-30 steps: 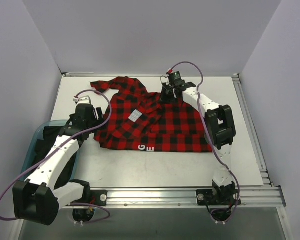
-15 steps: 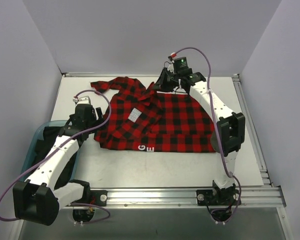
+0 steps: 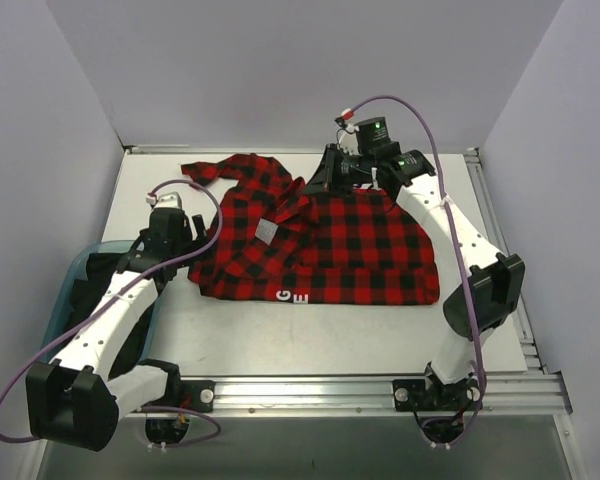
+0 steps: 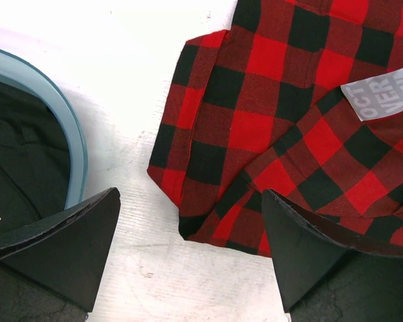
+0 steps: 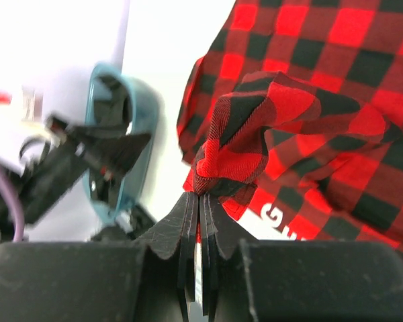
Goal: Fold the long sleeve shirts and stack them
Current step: Fold the shirt
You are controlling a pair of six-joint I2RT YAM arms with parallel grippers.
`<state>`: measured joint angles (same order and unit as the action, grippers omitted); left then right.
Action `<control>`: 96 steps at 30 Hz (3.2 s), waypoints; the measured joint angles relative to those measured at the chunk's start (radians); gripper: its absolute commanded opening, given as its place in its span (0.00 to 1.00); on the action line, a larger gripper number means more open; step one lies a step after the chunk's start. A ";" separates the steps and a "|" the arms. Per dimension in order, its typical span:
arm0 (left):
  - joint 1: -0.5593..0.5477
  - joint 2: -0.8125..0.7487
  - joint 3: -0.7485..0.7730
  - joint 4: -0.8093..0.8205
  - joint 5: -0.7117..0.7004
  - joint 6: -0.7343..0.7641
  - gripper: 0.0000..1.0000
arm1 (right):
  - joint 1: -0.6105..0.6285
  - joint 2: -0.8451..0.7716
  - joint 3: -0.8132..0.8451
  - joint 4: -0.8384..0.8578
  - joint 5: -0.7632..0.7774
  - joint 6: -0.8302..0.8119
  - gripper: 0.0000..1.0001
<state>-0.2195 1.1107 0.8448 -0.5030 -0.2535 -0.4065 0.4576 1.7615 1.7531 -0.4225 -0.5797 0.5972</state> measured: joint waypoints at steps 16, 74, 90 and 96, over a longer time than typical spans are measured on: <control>0.004 -0.002 -0.002 0.002 -0.001 0.000 0.96 | 0.090 -0.166 -0.085 -0.497 0.465 -0.539 0.00; 0.012 -0.006 -0.015 0.014 0.072 0.000 0.96 | -0.417 -0.609 -1.254 0.312 0.272 0.148 0.44; 0.012 0.001 -0.016 0.014 0.076 0.000 0.96 | -0.432 -0.527 -1.304 0.448 0.297 0.212 0.50; 0.012 0.001 -0.016 0.014 0.076 0.000 0.95 | -0.432 -0.499 -1.304 0.503 0.271 0.210 0.45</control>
<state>-0.2073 1.1114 0.8284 -0.4885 -0.1780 -0.4065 0.0257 1.2625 0.4488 0.0807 -0.3084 0.8070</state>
